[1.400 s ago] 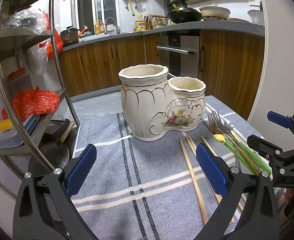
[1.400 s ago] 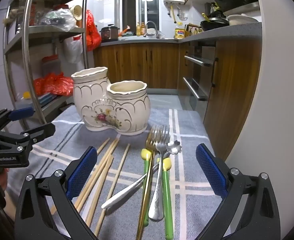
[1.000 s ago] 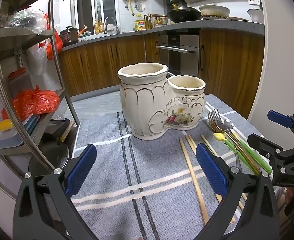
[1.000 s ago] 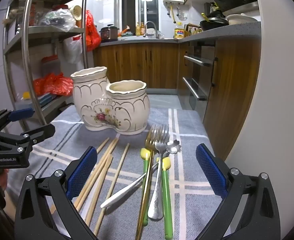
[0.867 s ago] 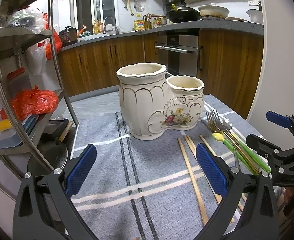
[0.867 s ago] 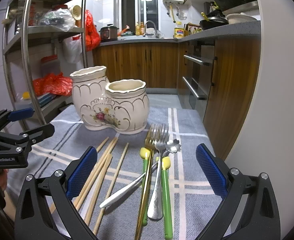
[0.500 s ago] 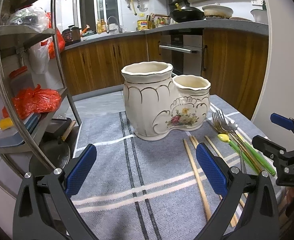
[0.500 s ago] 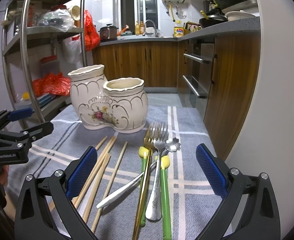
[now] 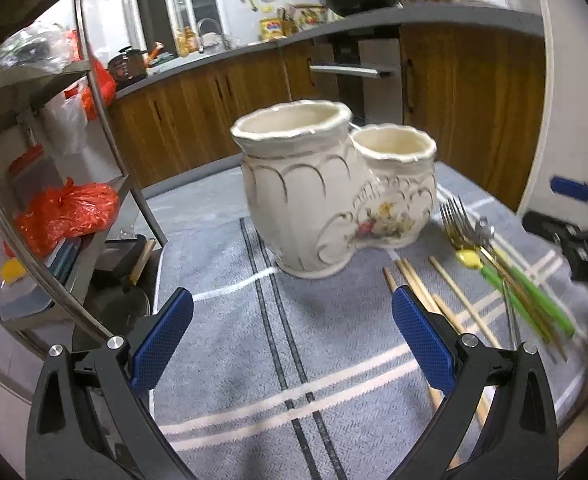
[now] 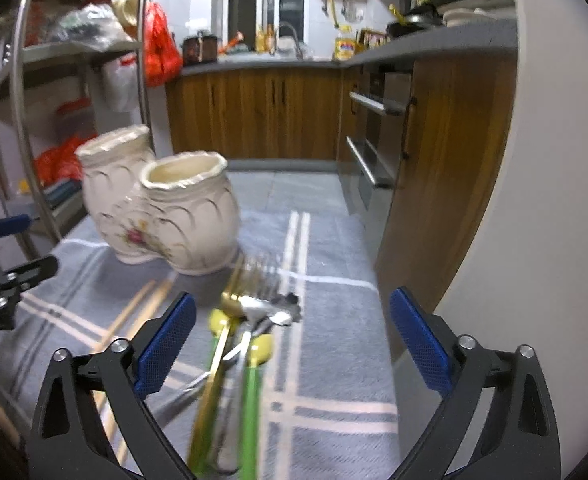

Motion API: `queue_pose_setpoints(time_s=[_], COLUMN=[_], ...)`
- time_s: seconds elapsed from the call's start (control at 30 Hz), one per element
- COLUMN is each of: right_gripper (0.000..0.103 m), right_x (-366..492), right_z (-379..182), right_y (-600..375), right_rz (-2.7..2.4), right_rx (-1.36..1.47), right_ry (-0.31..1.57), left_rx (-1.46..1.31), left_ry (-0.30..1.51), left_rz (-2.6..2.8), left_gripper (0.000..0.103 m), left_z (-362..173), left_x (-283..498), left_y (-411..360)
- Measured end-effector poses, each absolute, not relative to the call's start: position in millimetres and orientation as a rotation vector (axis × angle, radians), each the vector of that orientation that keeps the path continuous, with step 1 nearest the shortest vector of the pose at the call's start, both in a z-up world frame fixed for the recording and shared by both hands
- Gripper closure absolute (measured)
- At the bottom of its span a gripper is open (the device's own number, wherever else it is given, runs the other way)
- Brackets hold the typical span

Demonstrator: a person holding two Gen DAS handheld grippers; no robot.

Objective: Organize utensils
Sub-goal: 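Move left tool toward the wooden chopsticks while right tool approaches the forks, then close left tool on a wooden chopstick while right tool grasps the silver fork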

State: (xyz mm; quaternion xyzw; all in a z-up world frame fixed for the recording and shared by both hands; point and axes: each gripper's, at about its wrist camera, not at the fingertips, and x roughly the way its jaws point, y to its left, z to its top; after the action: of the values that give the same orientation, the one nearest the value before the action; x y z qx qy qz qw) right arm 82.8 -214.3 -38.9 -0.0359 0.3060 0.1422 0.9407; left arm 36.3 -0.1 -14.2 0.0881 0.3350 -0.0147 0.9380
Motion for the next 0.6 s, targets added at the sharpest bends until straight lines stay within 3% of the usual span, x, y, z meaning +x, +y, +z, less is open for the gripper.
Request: queue_pose_setpoints(time_s=[0.4,0.57,0.6], right_gripper=[0.063,0.064,0.069], right_x=[119,123,125], right_z=[-62,-56,-55], right_y=[-211,-209,-206], right_rz=[0.333,0.379,0.393], right_rx=[-0.110,-0.097,-0.100], right_ry=[0.786,0.774,0.769], left_rx=[0.172,0.167,0.163], left_ry=[0.697,0.738,0.745], left_rz=[-0.090,-0.130,-0.136], left_gripper=[0.007,0.018,0.020], left_z=[-22,-28,-29], left_x=[37,38,38], left_y=[1,-2,-2])
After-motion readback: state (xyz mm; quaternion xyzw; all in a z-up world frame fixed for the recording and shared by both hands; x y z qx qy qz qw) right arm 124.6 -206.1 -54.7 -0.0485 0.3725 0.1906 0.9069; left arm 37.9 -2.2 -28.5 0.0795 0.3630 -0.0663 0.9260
